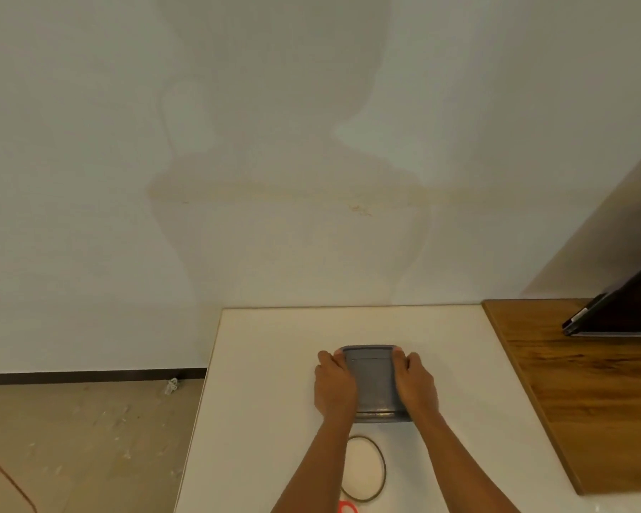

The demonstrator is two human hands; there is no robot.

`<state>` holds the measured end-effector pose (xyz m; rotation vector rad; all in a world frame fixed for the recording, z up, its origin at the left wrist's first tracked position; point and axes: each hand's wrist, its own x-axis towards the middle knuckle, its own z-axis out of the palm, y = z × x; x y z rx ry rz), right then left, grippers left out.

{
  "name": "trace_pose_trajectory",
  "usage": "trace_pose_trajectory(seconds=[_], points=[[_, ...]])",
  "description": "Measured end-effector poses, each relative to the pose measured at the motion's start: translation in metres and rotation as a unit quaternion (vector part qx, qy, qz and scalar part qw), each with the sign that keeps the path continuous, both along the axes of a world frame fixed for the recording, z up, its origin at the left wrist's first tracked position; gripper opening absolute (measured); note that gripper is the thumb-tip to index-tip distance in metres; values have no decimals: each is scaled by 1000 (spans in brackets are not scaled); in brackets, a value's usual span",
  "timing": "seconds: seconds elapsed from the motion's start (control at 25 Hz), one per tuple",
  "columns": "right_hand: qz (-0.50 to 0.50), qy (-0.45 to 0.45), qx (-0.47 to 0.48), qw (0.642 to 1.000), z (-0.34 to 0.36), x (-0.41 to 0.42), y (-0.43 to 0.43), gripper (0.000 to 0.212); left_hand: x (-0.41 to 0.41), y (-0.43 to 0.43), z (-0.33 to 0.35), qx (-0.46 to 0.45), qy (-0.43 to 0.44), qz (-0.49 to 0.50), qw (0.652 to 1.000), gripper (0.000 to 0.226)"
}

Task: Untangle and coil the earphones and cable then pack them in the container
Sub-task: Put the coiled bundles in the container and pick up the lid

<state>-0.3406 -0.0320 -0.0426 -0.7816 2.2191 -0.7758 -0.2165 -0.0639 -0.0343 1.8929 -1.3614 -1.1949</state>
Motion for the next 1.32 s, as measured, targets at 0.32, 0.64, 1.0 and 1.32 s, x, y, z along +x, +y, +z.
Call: trace_pose_trajectory(seconds=[0.32,0.64,1.0,1.32], points=[[-45,-34,-82,995,-24,-6,-5,46,1,-9,-24,-34,5,-5,999,31],[4,3,-96,995,-15,3,-44,21,18,-57,-9,-25,49,17,998,28],[180,175,125,960,3,29,70,50,79,-3,-3,-36,-13,-105,994,19],[-66,49,-73,994,23,12,92,8,89,35,-1,19,-111,-161,981,28]])
